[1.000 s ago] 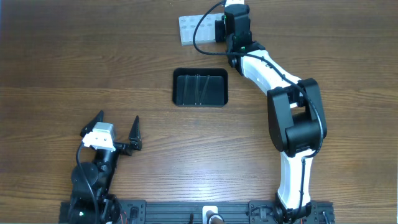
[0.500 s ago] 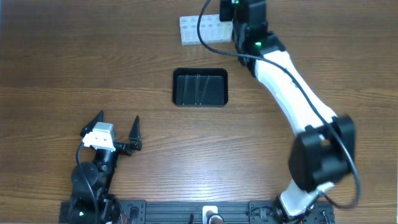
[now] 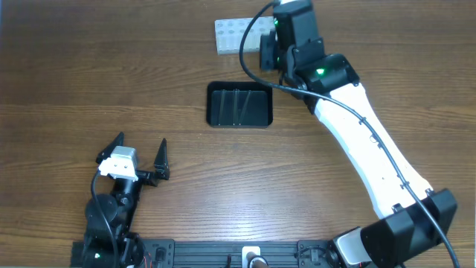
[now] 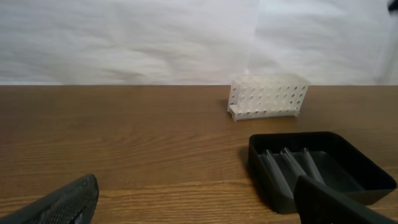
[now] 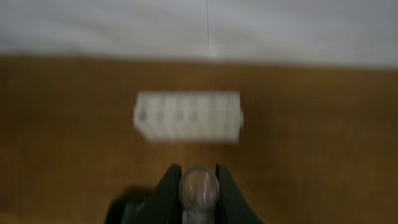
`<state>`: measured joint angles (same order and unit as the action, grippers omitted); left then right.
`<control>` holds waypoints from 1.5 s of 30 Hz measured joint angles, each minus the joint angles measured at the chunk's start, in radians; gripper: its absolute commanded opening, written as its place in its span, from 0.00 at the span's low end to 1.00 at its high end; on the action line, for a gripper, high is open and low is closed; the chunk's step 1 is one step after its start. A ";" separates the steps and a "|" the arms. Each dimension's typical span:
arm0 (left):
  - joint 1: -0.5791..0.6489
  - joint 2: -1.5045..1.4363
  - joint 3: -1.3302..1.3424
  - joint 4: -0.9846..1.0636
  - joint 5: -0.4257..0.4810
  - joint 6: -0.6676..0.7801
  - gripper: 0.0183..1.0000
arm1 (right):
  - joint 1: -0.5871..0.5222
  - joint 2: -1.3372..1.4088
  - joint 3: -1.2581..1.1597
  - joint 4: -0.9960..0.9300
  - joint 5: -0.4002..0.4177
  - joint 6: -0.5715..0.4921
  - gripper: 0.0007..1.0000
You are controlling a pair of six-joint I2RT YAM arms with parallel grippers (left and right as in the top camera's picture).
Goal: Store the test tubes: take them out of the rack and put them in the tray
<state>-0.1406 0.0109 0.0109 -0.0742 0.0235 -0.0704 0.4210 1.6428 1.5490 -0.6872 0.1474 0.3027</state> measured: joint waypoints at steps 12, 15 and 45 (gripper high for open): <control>0.000 0.000 0.000 0.000 0.000 0.000 1.00 | 0.012 0.205 -0.001 -0.114 -0.068 0.145 0.07; 0.000 0.000 0.000 0.000 0.000 0.000 1.00 | 0.018 0.253 -0.001 -0.122 -0.071 0.153 0.07; 0.000 0.000 0.000 0.000 0.000 0.000 1.00 | 0.020 0.406 -0.002 -0.093 -0.074 0.192 0.31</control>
<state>-0.1406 0.0109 0.0109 -0.0742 0.0238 -0.0708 0.4412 2.0491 1.5475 -0.7807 0.0734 0.4950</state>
